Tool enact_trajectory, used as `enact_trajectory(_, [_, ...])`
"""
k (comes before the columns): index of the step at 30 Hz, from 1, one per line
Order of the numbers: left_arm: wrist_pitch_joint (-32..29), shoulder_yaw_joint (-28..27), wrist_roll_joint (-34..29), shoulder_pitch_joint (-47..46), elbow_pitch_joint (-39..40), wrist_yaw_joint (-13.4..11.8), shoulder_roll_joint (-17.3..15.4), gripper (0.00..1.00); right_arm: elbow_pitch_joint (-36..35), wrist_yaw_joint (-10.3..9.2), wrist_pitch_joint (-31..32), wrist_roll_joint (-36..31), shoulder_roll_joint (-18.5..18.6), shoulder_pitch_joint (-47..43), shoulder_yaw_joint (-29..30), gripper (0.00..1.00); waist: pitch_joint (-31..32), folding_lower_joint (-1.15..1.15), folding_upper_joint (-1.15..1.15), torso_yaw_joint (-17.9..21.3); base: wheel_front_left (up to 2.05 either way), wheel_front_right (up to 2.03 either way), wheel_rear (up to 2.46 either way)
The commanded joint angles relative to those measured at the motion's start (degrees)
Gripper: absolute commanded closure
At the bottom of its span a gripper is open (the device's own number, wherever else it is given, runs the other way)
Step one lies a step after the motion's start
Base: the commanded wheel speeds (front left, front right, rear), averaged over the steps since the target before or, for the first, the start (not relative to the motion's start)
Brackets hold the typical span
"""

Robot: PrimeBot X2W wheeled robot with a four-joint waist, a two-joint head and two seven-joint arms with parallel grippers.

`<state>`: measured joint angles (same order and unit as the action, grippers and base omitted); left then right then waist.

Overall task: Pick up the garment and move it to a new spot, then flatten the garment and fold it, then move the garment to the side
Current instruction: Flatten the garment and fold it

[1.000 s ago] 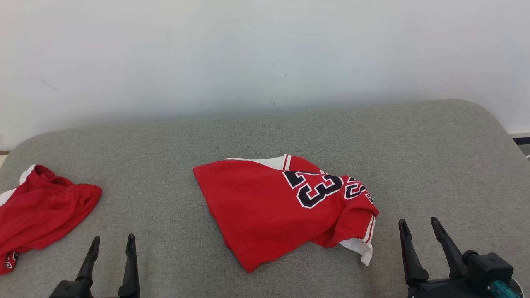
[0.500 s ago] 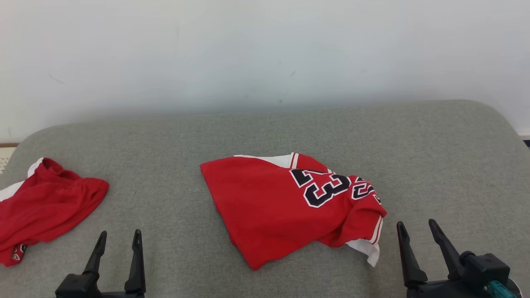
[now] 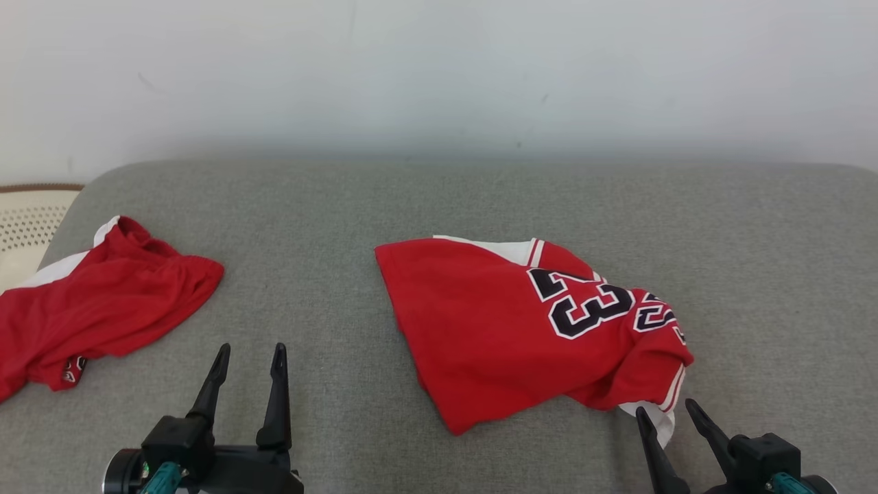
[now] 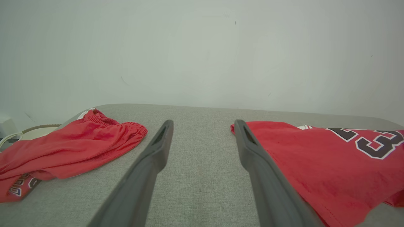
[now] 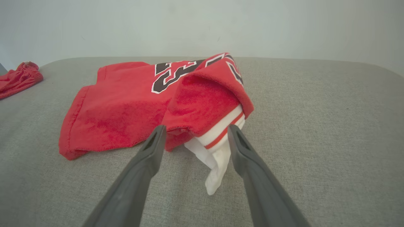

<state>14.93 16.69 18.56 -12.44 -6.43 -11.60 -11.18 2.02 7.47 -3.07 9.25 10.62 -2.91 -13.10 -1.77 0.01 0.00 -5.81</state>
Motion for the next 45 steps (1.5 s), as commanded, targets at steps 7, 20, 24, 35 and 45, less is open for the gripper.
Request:
enact_trajectory(7, [0.13, -1.24, -1.66, -1.46, -0.21, 0.81, 1.61, 0.0, 5.66, 0.04, -1.22, -1.42, 1.83, 2.4, 0.47, 0.0, -3.01, -0.01, 0.0, -2.09, 0.0, 0.0, 0.0])
enact_trajectory(20, [0.13, -3.5, -3.81, -2.15, -0.24, 1.87, 3.9, 0.0, 14.5, 0.04, -4.36, -3.0, 2.87, 9.6, 3.54, 1.0, -5.83, -0.01, 0.0, -1.35, 0.0, 0.0, 0.0])
enact_trajectory(24, [0.13, -4.39, -4.34, -2.18, -0.01, 2.36, 4.47, 0.0, 12.82, 0.04, -5.48, -4.41, 3.69, 10.94, 6.4, 1.0, -6.49, -0.01, 0.0, -0.12, 0.0, 0.0, 0.0])
enact_trajectory(35, [0.14, -5.55, -5.81, -2.91, -0.45, 3.56, 6.09, 0.0, 6.18, 0.02, -5.71, -10.56, 10.97, 13.9, 13.65, 1.0, -7.54, -0.01, 0.0, 1.07, 0.0, 0.0, 0.0])
enact_trajectory(45, [0.14, -6.52, -6.42, -2.99, -0.78, 4.59, 7.04, 0.0, -3.49, 0.02, -7.45, -15.65, 15.46, 16.31, 10.53, 1.0, -8.21, -0.01, 0.0, 1.28, 0.0, 0.0, 0.0])
